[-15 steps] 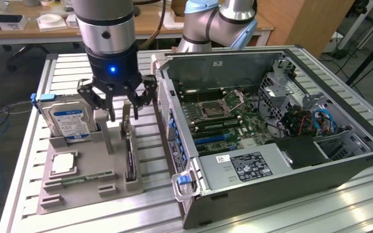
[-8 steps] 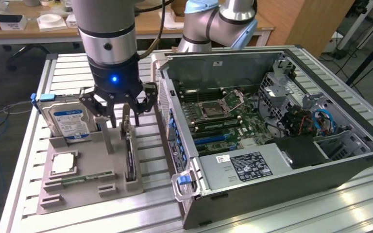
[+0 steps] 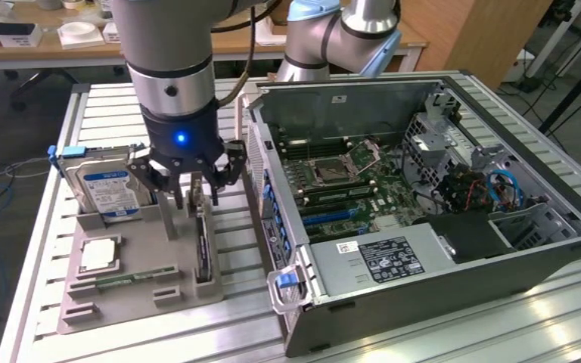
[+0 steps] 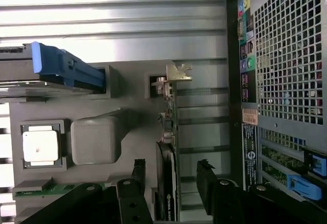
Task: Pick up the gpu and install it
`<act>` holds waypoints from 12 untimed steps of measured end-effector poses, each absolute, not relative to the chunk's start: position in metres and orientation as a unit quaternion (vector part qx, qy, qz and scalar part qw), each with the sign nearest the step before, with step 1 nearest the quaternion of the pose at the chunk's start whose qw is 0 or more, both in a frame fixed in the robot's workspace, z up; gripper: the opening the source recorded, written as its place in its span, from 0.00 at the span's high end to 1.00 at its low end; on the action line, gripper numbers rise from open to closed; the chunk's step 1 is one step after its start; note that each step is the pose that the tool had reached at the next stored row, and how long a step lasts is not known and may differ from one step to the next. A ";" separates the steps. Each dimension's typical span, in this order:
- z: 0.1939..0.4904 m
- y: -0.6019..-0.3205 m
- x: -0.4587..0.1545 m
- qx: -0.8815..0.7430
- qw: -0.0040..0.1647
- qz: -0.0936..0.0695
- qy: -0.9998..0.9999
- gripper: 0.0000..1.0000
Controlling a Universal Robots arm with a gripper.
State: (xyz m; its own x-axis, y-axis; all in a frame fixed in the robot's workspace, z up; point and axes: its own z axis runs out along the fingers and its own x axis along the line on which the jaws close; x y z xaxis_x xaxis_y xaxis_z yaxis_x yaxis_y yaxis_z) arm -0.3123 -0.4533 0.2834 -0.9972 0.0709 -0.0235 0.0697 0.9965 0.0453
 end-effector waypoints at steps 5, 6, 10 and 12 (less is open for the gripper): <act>0.274 -0.456 -0.312 0.035 0.013 0.022 0.999 0.47; 0.273 -0.457 -0.312 0.035 0.013 0.022 0.999 0.47; 0.266 -0.463 -0.311 0.035 0.013 0.022 0.999 0.47; 0.262 -0.464 -0.311 0.035 0.013 0.022 0.999 0.47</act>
State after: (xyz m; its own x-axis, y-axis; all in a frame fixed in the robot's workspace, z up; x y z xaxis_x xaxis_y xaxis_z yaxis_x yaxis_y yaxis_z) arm -0.3113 -0.4639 0.2624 -0.9972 0.0708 -0.0245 0.0697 0.9965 0.0454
